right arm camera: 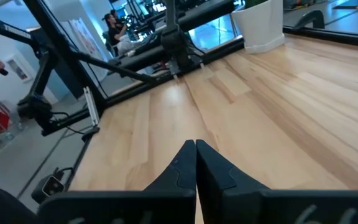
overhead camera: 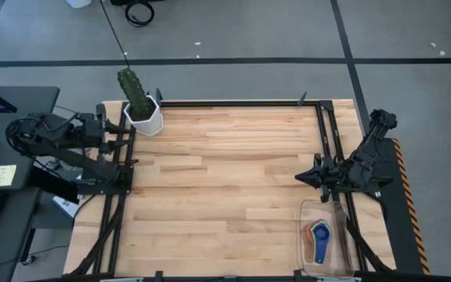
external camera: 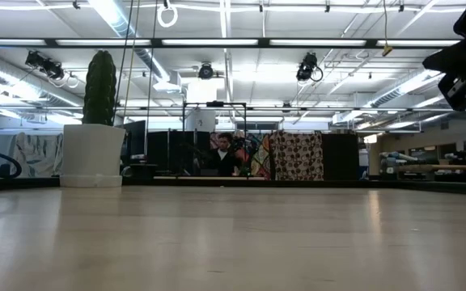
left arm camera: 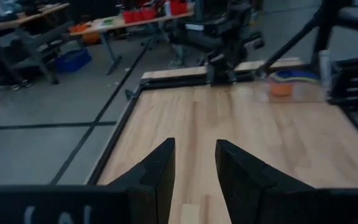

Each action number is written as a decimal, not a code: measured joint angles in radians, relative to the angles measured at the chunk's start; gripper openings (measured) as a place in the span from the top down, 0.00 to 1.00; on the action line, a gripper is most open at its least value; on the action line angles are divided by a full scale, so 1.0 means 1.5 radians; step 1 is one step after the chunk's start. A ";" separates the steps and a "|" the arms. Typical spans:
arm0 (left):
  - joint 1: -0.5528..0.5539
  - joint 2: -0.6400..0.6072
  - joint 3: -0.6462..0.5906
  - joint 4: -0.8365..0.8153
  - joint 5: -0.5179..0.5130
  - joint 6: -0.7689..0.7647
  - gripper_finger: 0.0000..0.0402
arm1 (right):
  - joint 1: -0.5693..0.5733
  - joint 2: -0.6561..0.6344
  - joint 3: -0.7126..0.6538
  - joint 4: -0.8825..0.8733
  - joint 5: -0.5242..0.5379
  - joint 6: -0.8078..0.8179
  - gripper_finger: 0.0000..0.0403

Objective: Nest measuring cups in basket
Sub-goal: Return to Home Position

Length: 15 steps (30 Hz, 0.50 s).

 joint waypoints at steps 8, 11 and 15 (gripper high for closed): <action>0.000 -0.143 -0.084 0.029 0.041 -0.006 0.70 | 0.000 0.000 -0.008 0.007 0.008 0.000 0.99; -0.001 -0.197 -0.131 0.036 0.041 -0.009 0.70 | 0.000 0.000 -0.008 0.007 0.008 0.001 0.99; -0.001 -0.266 -0.195 0.052 0.042 -0.027 0.70 | 0.000 0.000 -0.008 0.007 0.008 0.002 0.99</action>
